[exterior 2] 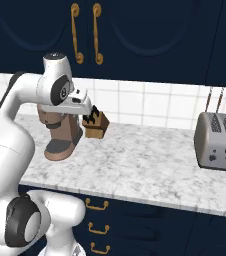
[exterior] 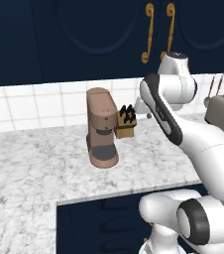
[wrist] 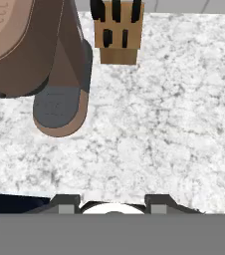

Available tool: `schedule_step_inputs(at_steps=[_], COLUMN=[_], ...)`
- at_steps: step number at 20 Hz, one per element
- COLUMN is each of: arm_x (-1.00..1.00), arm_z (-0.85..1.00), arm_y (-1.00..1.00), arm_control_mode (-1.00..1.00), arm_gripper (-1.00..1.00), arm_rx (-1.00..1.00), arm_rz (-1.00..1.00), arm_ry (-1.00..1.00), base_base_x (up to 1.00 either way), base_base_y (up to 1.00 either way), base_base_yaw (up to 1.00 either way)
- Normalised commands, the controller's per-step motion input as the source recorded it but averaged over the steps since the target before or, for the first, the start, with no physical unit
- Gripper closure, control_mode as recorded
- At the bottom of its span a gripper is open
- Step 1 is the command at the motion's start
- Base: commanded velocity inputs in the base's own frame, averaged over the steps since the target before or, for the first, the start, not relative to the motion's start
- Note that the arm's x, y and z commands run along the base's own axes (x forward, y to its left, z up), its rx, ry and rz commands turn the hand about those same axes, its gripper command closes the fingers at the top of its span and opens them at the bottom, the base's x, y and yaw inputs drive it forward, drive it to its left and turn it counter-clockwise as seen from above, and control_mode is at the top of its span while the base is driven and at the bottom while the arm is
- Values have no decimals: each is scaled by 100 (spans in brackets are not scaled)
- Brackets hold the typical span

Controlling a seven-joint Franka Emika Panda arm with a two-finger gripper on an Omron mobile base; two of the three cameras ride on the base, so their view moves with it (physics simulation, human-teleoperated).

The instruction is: Navigate to the sink.

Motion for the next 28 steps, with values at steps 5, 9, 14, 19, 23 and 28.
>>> schedule_step_inputs(at_steps=[5,9,14,19,23,28], arm_x=[-64,-96,0,0,0,0], arm_z=[0,0,0,0,0,0], arm_y=[2,0,0,0,0,0], arm_control_mode=[-100,-100,100,100,100,100], arm_gripper=[-100,-100,-100,-100,-100,-100], arm_rx=[-1,0,0,0,0,0], arm_rz=[2,0,0,0,0,0], arm_ry=[-13,-20,0,0,0,0], base_base_x=[0,0,-76,-47,-28,-2], base_base_y=[0,0,-60,-100,-100,-100], base_base_yaw=[0,0,-13,-19,-32,-44])
